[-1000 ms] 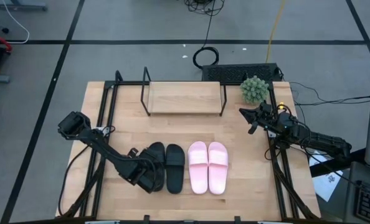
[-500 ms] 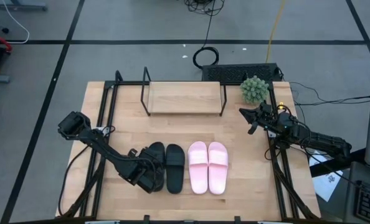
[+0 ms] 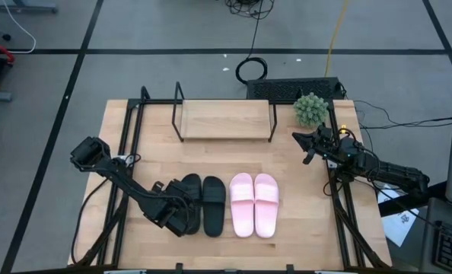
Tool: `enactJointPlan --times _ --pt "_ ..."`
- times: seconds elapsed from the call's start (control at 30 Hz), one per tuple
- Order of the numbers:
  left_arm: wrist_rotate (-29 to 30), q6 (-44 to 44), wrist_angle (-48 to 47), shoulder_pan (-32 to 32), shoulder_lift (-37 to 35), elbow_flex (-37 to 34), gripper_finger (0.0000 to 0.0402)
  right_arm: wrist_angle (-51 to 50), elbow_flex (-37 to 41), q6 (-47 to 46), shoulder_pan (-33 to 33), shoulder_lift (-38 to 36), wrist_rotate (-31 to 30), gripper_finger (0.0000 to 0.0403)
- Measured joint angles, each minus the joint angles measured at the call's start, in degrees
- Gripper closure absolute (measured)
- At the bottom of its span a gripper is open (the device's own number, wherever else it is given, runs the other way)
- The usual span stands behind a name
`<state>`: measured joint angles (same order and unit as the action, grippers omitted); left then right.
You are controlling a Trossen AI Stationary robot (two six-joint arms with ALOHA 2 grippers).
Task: Pick and place slides into the shelf
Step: Put the left black slipper on the shelf
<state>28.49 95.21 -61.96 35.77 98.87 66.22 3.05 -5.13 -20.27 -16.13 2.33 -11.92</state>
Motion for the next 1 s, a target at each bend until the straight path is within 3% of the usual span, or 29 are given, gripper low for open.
enactJointPlan --times 0.43,0.53,0.8,1.0 --pt "-2.0 5.7 -5.2 -0.1 -1.0 1.0 0.0087 0.0 0.0 -2.8 0.0 0.0 0.0 0.0403" --pt "-2.9 2.9 -5.3 0.3 -3.1 3.5 0.0065 0.0 0.0 -2.8 0.0 0.0 0.0 0.0403" --pt "1.7 -7.7 -3.4 4.8 -4.6 11.2 0.0039 -0.3 0.0 -2.6 0.0 0.0 0.0 0.0403" --pt "2.9 -13.4 6.6 4.7 -3.7 10.4 0.0035 -0.3 0.0 -2.4 0.0 0.0 0.0 0.0403"
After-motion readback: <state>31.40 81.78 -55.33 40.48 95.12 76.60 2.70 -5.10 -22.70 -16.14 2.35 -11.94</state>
